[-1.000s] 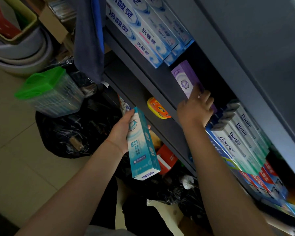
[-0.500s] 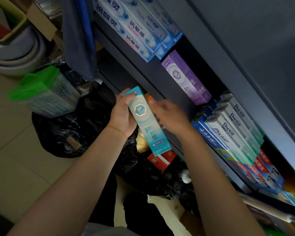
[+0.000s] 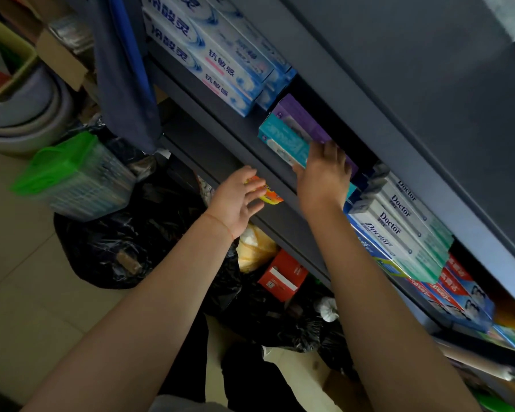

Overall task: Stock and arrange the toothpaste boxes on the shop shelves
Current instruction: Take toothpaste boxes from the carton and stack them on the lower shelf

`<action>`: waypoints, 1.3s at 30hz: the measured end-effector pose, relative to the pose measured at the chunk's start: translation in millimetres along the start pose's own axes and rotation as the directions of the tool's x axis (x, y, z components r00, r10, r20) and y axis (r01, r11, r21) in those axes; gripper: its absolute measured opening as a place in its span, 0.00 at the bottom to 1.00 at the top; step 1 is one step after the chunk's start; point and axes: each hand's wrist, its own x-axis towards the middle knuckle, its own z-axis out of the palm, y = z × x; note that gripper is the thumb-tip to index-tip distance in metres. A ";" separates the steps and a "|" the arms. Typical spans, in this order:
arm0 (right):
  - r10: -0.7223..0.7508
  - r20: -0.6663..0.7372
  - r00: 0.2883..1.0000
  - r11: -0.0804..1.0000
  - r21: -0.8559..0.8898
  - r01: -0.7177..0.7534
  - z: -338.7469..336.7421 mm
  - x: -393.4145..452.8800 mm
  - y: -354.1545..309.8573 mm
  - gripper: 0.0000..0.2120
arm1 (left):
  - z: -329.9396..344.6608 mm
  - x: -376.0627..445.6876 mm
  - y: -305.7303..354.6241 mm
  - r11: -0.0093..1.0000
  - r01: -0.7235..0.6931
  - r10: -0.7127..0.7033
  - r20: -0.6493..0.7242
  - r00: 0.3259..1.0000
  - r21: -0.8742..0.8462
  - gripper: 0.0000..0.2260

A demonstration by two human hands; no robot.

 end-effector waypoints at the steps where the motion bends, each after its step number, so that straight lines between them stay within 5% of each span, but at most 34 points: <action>1: 0.006 0.023 1.000 0.999 -0.032 -0.005 6.4 2.3 0.2 0.21 | -0.8 -0.6 -2.4 1.000 0.008 -0.008 0.013 1.000 0.017 0.06; 8: 0.118 0.116 0.986 0.989 -0.102 -0.106 21.4 2.8 3.5 0.38 | -14.2 -1.8 -18.7 0.994 0.070 -0.074 0.047 0.996 0.080 0.08; 13: 0.085 0.072 0.994 0.993 -0.093 -0.078 28.0 9.3 5.3 0.38 | -9.8 7.2 -14.7 0.980 -0.042 0.046 -0.018 0.999 0.195 0.10; 15: 0.094 0.056 0.994 0.990 -0.112 -0.088 30.0 15.2 9.0 0.35 | -5.5 13.8 -9.3 0.824 -0.252 0.301 -0.016 0.953 0.508 0.14; 17: 0.105 0.065 0.992 0.985 -0.146 -0.095 30.7 20.4 12.4 0.34 | 0.5 20.6 0.1 0.463 -0.446 0.551 0.146 0.822 0.766 0.19; 20: 0.107 0.066 0.992 0.987 -0.124 -0.098 31.8 23.4 14.5 0.34 | 13.3 35.7 16.4 0.003 -0.532 0.608 0.421 0.674 0.847 0.27; 22: 0.102 0.065 0.993 0.989 -0.117 -0.094 32.8 24.2 16.7 0.34 | 18.0 47.7 21.6 -0.191 -0.474 0.547 0.494 0.676 0.860 0.32; 29: 0.120 0.071 0.990 0.984 -0.140 -0.109 33.1 32.1 23.0 0.35 | 17.3 64.0 14.2 -0.514 -0.259 0.373 0.485 0.791 0.818 0.34; 37: 0.107 0.088 0.990 0.992 -0.080 -0.100 26.9 30.8 22.3 0.33 | 20.9 59.3 11.4 -0.632 -0.149 0.336 0.442 0.832 0.761 0.41; 39: 0.050 -0.036 0.998 0.999 0.001 -0.050 23.8 17.9 23.4 0.32 | 21.6 51.4 10.0 -0.651 -0.113 0.332 0.416 0.847 0.750 0.39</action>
